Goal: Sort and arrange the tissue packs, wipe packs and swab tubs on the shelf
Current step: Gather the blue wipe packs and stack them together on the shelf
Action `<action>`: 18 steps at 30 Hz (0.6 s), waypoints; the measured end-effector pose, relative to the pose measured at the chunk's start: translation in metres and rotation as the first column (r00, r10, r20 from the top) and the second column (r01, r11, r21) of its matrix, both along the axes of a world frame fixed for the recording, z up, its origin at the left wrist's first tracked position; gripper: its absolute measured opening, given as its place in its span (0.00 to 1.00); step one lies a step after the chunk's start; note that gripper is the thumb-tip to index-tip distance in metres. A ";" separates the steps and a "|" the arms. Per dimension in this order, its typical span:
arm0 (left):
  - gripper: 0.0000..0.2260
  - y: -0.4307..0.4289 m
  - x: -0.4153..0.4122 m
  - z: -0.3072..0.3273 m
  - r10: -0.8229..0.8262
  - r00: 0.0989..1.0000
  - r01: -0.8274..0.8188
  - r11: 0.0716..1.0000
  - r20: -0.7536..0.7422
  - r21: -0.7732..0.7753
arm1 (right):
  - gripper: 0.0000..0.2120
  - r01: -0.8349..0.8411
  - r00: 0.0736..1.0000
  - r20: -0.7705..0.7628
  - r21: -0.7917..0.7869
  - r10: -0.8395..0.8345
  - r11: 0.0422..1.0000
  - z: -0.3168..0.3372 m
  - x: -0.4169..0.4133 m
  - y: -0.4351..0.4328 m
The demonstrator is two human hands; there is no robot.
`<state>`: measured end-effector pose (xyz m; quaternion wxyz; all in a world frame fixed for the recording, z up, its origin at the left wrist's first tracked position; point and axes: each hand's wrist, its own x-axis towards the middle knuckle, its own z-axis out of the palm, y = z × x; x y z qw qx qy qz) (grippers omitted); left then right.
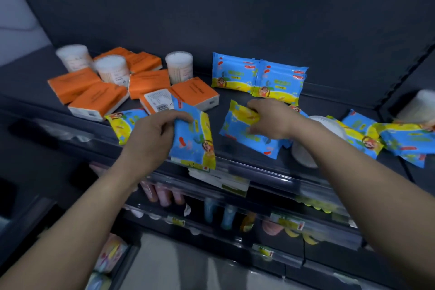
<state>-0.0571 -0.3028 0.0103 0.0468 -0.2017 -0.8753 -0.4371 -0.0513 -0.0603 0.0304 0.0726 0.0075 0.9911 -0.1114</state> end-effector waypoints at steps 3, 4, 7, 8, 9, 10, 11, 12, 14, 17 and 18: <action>0.17 0.006 0.009 0.007 0.039 0.992 -0.053 0.992 0.118 0.116 | 0.20 0.097 0.983 -0.136 -0.184 -0.124 0.978 0.007 0.000 0.004; 0.15 0.008 0.011 0.008 0.043 0.990 -0.062 0.988 0.132 0.142 | 0.23 0.106 0.975 -0.164 -0.267 -0.153 0.958 0.010 0.000 0.007; 0.12 0.014 0.015 0.009 0.027 0.996 -0.038 0.991 0.090 0.128 | 0.20 0.103 0.948 -0.197 -0.553 -0.249 0.827 0.015 -0.001 0.016; 0.12 0.016 0.015 0.009 0.026 0.996 -0.036 0.993 0.080 0.115 | 0.14 0.092 0.939 -0.200 -0.635 -0.278 0.767 0.016 -0.003 0.019; 0.12 0.019 0.016 0.010 0.030 0.997 -0.038 0.993 0.072 0.114 | 0.08 0.090 0.933 -0.195 -0.688 -0.303 0.720 0.016 -0.005 0.022; 0.12 0.020 0.014 0.011 0.040 0.997 -0.048 0.991 0.068 0.121 | 0.04 0.098 0.928 -0.190 -0.704 -0.319 0.704 0.017 -0.006 0.024; 0.12 0.022 0.014 0.013 0.045 0.997 -0.053 0.990 0.064 0.133 | 0.05 0.112 0.924 -0.185 -0.706 -0.336 0.699 0.017 -0.008 0.025; 0.12 0.024 0.011 0.014 0.046 0.997 -0.053 0.989 0.055 0.139 | 0.06 0.132 0.914 -0.188 -0.701 -0.360 0.701 0.018 -0.011 0.028; 0.12 0.027 0.002 0.018 0.022 1.000 -0.024 0.990 0.022 0.136 | 0.07 0.180 0.878 -0.220 -0.671 -0.425 0.719 0.022 -0.015 0.034; 0.11 0.037 -0.021 0.023 -0.060 0.998 0.061 0.990 -0.013 0.126 | 0.10 0.223 0.826 -0.176 -0.770 -0.535 0.597 0.026 -0.024 0.046; 0.11 0.041 -0.032 0.024 -0.091 0.995 0.093 0.988 -0.027 0.120 | 0.12 0.229 0.827 -0.125 -0.815 -0.548 0.532 0.027 -0.026 0.050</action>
